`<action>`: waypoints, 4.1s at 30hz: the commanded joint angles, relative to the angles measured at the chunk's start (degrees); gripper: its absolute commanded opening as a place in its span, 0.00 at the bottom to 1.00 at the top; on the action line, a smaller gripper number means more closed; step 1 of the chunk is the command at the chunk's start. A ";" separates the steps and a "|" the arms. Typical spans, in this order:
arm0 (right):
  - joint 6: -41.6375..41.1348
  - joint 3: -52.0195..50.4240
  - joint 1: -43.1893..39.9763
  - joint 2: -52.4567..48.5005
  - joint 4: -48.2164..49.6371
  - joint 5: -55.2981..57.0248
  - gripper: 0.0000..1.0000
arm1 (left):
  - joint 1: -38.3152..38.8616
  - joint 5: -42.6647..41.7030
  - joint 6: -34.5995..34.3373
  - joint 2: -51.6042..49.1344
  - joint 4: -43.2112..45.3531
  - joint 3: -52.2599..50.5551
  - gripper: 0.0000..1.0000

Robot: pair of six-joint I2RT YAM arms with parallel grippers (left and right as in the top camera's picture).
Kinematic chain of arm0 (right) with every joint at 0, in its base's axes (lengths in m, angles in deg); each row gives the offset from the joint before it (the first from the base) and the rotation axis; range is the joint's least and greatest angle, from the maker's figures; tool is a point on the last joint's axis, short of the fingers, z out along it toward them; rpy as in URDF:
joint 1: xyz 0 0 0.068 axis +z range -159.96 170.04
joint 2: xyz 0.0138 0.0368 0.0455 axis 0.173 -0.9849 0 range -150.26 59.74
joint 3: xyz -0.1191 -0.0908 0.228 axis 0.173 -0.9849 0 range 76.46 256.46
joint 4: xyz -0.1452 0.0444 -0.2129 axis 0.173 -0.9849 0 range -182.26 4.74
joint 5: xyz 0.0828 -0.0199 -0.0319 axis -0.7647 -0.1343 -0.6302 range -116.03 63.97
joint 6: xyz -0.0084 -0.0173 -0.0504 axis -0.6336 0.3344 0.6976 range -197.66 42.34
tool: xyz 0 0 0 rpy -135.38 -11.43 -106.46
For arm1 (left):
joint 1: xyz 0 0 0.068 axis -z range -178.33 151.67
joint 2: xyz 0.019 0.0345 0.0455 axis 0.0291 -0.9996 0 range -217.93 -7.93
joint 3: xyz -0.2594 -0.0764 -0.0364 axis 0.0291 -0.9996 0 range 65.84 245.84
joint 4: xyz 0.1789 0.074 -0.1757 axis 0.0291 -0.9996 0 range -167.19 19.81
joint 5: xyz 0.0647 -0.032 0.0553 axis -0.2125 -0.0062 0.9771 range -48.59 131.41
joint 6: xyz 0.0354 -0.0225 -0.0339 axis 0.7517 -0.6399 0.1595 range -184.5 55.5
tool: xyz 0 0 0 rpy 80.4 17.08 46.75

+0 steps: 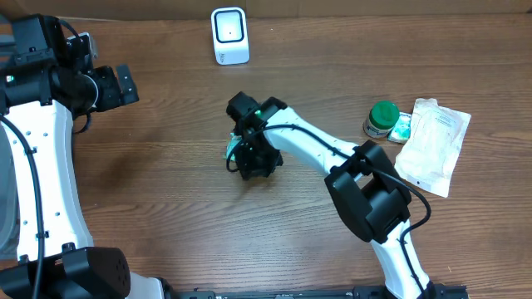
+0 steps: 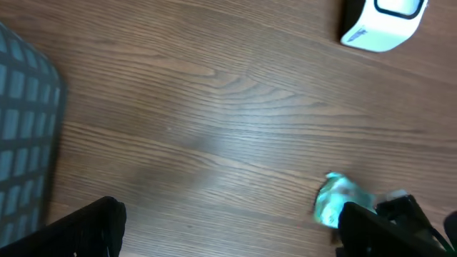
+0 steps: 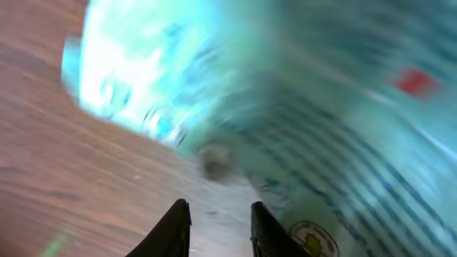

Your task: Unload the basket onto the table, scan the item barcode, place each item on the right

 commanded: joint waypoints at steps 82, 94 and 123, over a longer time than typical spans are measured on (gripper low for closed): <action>11.96 6.78 -11.96 -3.19 -0.39 -14.47 0.08 | 28.89 -6.64 -33.07 -19.21 34.32 -32.50 0.04; 9.18 0.76 -14.62 -3.21 3.76 -8.13 0.17 | 26.40 -9.46 -32.87 -20.55 33.75 -32.48 0.04; 20.00 0.13 -27.47 -3.21 -0.66 -15.89 0.43 | 26.36 -9.18 -25.05 -15.17 30.36 -28.02 0.05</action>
